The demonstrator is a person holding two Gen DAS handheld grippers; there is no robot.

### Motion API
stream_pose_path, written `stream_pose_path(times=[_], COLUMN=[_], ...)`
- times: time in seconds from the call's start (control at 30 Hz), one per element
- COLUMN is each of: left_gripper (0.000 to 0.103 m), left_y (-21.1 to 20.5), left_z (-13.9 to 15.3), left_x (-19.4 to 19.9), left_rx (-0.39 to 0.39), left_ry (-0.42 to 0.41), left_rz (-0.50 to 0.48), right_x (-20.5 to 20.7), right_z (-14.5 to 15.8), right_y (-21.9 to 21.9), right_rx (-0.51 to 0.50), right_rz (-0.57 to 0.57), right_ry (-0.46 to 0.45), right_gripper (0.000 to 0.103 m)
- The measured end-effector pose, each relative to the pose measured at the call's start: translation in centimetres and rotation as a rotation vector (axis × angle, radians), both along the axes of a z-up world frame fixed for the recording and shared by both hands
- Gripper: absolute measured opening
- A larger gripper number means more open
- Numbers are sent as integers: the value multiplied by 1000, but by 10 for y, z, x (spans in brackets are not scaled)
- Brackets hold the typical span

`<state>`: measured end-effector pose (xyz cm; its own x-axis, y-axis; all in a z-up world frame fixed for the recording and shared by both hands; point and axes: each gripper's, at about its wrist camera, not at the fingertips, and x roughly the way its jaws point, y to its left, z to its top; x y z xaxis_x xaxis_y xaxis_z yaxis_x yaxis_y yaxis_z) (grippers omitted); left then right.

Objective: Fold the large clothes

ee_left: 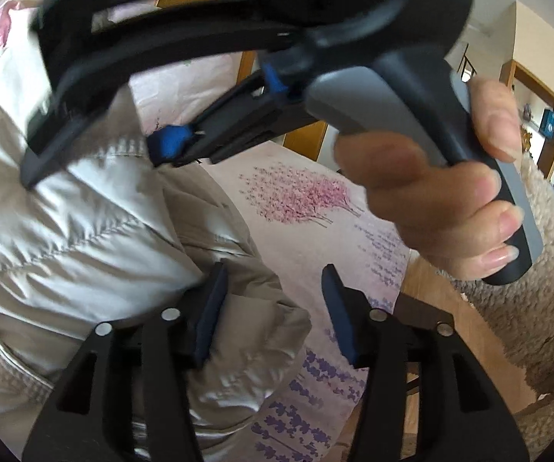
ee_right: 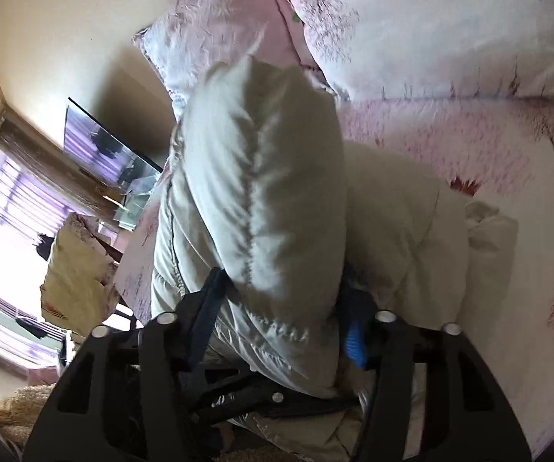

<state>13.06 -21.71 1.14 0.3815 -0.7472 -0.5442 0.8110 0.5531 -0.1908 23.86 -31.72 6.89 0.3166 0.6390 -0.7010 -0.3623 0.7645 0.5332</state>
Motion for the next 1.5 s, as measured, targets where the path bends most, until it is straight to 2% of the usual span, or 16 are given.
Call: stream_pose_path(times=[0.03, 0.07, 0.13, 0.23, 0.37, 0.5, 0.53, 0.63, 0.73, 0.8, 0.87, 0.93, 1.0, 1.1, 1.33, 1.5], left_gripper=[53, 53, 55, 61, 66, 76, 77, 77, 77, 77, 77, 77, 77, 77, 80, 82], left_y=[-2, -3, 1, 18, 68, 138, 156, 190, 204, 212, 215, 205, 202, 175, 136, 114], left_z=[0, 1, 9, 26, 57, 88, 92, 84, 65, 55, 46, 42, 40, 40, 37, 40], left_x=[-3, -6, -14, -26, -26, 1, 15, 53, 80, 92, 96, 96, 92, 75, 69, 61], left_rx=[15, 23, 27, 27, -24, -98, -92, -72, -26, -11, -32, -41, -28, 16, 55, 126], left_ry=[-22, -34, -51, -74, -37, -41, -43, 12, 60, 102, 133, 128, 109, 66, 38, 9], left_rz=[6, 8, -4, -19, 24, 211, 298, 437, 517, 536, 530, 512, 489, 439, 376, 361], right_x=[-1, -2, -4, -6, -8, -11, -12, -17, -22, -27, -33, -37, -40, -42, -53, -44], right_z=[-3, -3, -3, 1, 3, 6, 7, 10, 19, 26, 34, 37, 34, 24, 19, -14], right_y=[-2, -2, -5, -10, -14, -15, -16, -17, -17, -17, -19, -22, -27, -43, -65, -84], right_rx=[17, 26, 39, 51, 50, 50, 50, 56, 70, 72, 73, 61, 57, 73, 68, 95], right_rz=[-2, -10, -21, -42, -65, -73, -77, -89, -100, -106, -117, -130, -153, -202, -273, -328], right_ry=[-1, -2, -8, -34, -57, -80, -85, -99, -129, -152, -182, -204, -203, -178, -184, -92], right_gripper=[34, 27, 20, 16, 14, 13, 13, 12, 11, 11, 10, 10, 10, 10, 10, 11])
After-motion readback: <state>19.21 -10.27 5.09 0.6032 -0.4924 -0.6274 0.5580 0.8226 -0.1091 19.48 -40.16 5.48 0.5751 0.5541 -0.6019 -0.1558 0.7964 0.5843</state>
